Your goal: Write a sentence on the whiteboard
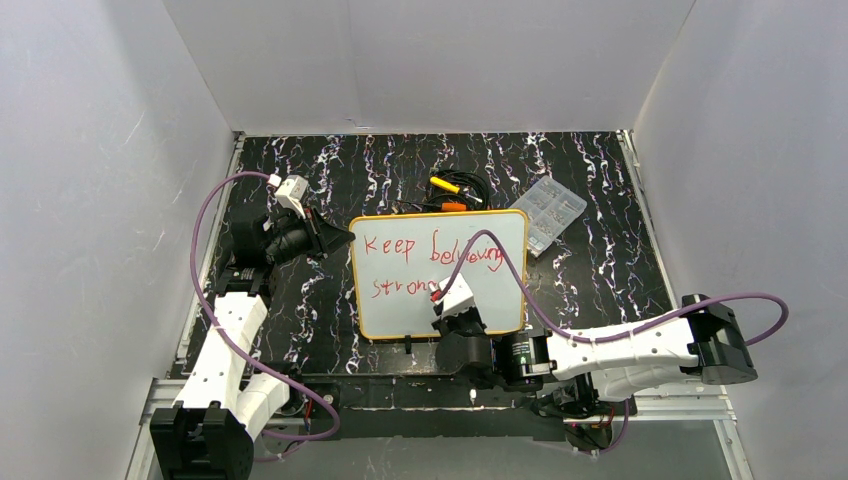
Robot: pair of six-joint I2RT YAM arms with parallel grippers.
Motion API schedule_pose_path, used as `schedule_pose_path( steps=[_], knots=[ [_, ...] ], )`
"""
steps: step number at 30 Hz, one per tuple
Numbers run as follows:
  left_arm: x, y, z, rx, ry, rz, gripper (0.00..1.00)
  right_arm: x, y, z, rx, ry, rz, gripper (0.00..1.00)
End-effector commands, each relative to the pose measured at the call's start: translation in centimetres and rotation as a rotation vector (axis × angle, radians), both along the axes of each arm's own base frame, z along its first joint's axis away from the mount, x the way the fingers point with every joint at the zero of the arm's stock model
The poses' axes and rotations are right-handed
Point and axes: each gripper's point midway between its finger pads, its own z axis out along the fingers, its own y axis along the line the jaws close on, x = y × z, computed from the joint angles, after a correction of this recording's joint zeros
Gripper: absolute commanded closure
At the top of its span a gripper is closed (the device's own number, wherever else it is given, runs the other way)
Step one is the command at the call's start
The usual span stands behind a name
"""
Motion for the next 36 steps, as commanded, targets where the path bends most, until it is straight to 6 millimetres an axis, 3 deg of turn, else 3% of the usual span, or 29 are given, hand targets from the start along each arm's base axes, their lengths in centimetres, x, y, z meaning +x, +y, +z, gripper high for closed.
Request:
schedule_pose_path(
  steps=[1,9,16,26,36],
  knots=[
    [-1.2,-1.0,0.6,-0.018,0.015,-0.067,1.0,-0.1,0.5,0.9,0.043,0.024,-0.003,0.99],
    [-1.2,-1.0,0.6,-0.018,0.017,-0.068,1.0,-0.4,-0.5,0.4,0.04,0.052,-0.016,0.99],
    [-1.2,-1.1,0.6,-0.017,0.015,-0.069,1.0,0.3,-1.4,1.5,0.04,0.003,-0.063,0.99],
    [-1.2,-1.0,0.5,-0.017,0.018,-0.068,1.0,0.7,-0.6,2.9,0.04,-0.045,-0.059,0.99],
    [-1.2,-1.1,0.6,-0.018,0.015,-0.069,1.0,-0.1,-1.0,0.6,0.003,0.033,-0.033,0.99]
  ],
)
